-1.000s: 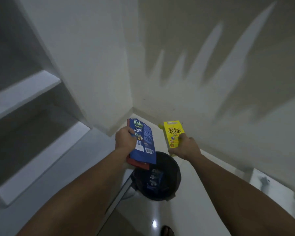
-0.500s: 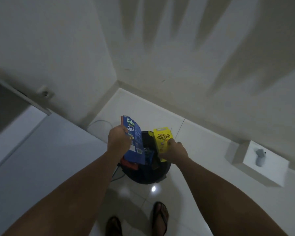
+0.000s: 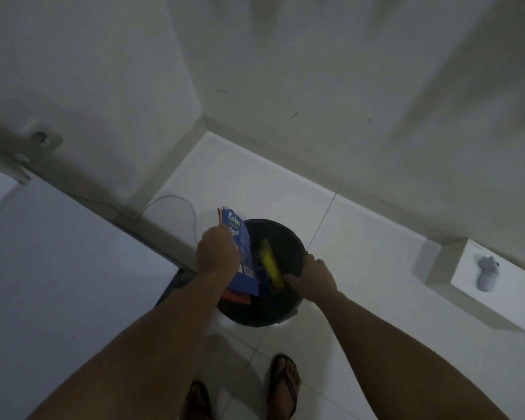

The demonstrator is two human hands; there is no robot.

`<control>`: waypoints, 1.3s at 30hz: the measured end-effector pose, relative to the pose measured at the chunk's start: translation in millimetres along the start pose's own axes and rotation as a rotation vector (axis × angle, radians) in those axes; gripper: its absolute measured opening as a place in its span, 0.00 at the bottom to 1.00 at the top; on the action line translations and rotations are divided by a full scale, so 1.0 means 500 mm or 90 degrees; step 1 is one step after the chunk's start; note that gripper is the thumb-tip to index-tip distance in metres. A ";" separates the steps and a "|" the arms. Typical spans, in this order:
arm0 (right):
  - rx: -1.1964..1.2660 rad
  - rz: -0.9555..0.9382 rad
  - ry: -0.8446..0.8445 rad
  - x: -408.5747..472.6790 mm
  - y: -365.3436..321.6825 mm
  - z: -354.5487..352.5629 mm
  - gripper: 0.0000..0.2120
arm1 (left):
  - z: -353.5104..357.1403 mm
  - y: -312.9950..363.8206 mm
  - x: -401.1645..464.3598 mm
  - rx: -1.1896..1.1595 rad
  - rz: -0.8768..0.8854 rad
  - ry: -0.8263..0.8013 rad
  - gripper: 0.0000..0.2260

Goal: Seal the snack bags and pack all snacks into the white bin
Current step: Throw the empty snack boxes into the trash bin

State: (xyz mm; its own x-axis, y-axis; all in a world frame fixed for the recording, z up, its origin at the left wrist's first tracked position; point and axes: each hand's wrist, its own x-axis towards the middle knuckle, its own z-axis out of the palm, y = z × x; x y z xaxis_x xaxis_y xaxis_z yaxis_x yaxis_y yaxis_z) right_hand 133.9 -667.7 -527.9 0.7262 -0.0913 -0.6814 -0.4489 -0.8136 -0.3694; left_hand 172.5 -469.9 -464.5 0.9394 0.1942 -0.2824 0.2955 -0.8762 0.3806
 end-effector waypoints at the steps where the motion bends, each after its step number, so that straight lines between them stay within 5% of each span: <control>1: 0.001 0.004 -0.002 0.003 0.011 0.000 0.32 | 0.012 -0.001 0.000 0.000 -0.017 -0.010 0.05; 14: -0.002 -0.025 -0.015 0.025 0.070 0.027 0.24 | 0.173 -0.061 0.015 -0.139 -0.162 -0.133 0.03; 18: -0.015 -0.049 -0.029 0.031 0.059 0.041 0.20 | 0.156 -0.084 0.006 -0.088 -0.192 -0.185 0.16; 29: -0.038 -0.132 -0.008 -0.068 -0.103 -0.085 0.26 | -0.028 -0.014 -0.028 -0.047 -0.021 -0.230 0.09; 33: -0.077 -0.182 0.005 -0.125 -0.165 -0.173 0.27 | -0.122 0.028 -0.058 -0.049 0.035 -0.229 0.24; 39: -0.116 -0.250 0.021 -0.230 -0.276 -0.300 0.33 | -0.308 0.059 -0.109 -0.116 0.023 -0.127 0.21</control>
State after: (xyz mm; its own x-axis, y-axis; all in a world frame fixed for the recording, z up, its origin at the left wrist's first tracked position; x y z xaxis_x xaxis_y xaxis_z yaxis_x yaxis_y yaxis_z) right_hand 190.3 -630.8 -303.7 0.8411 0.2293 -0.4898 -0.0381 -0.8783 -0.4766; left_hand 157.0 -438.3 -302.1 0.9025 0.0582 -0.4267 0.3062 -0.7834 0.5409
